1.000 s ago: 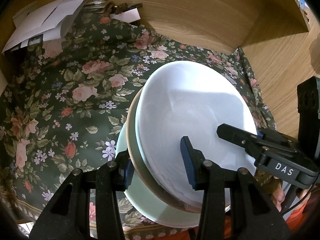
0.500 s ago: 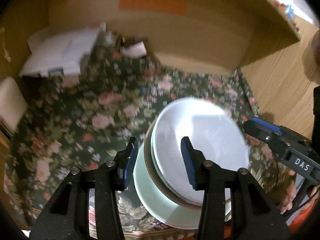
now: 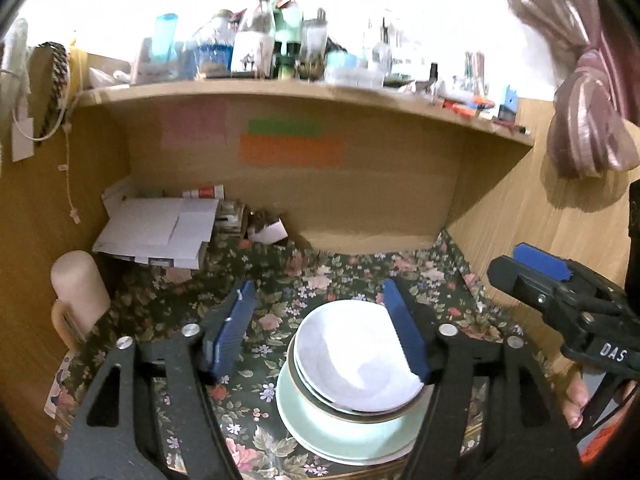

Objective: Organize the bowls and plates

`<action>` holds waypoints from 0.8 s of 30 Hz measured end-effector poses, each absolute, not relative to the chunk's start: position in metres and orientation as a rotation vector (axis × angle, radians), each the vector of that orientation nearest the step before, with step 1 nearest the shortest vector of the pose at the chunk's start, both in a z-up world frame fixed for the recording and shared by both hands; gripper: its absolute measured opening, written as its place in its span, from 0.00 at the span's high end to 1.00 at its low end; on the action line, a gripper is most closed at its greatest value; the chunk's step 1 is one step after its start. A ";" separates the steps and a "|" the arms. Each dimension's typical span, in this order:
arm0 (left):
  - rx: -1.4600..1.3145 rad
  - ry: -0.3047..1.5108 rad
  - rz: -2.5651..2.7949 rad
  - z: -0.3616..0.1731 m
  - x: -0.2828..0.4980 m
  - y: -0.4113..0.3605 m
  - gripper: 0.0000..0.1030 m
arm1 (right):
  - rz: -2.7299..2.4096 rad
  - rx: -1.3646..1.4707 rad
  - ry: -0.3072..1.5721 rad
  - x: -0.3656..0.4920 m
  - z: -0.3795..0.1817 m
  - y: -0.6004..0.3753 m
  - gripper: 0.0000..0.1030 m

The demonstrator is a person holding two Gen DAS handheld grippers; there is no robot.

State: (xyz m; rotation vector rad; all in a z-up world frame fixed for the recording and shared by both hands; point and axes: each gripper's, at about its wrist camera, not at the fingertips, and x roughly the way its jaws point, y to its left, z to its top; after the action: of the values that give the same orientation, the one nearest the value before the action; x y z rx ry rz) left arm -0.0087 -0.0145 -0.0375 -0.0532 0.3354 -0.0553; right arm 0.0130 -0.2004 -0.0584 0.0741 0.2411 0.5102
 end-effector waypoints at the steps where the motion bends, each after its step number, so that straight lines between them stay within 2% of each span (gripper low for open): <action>1: -0.060 0.315 -0.056 -0.037 -0.014 -0.014 0.20 | 0.509 0.073 0.233 0.010 -0.058 -0.201 0.14; 5: -0.041 0.245 -0.027 -0.034 -0.029 -0.016 0.12 | 0.516 0.074 0.205 0.001 -0.057 -0.203 0.00; 8: -0.036 0.217 -0.021 -0.032 -0.039 -0.017 0.06 | 0.512 0.074 0.193 -0.003 -0.058 -0.202 0.00; 13: -0.036 0.189 -0.007 -0.032 -0.047 -0.017 0.03 | 0.521 0.102 0.204 -0.006 -0.061 -0.207 0.00; 24: -0.033 0.183 -0.014 -0.034 -0.050 -0.022 0.02 | 0.522 0.109 0.197 -0.010 -0.062 -0.210 0.00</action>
State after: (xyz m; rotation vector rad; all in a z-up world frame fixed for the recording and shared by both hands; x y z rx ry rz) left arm -0.0500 -0.0221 -0.0340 -0.0332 0.1834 -0.0138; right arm -0.0097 -0.2104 -0.0624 0.1093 0.1969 0.5218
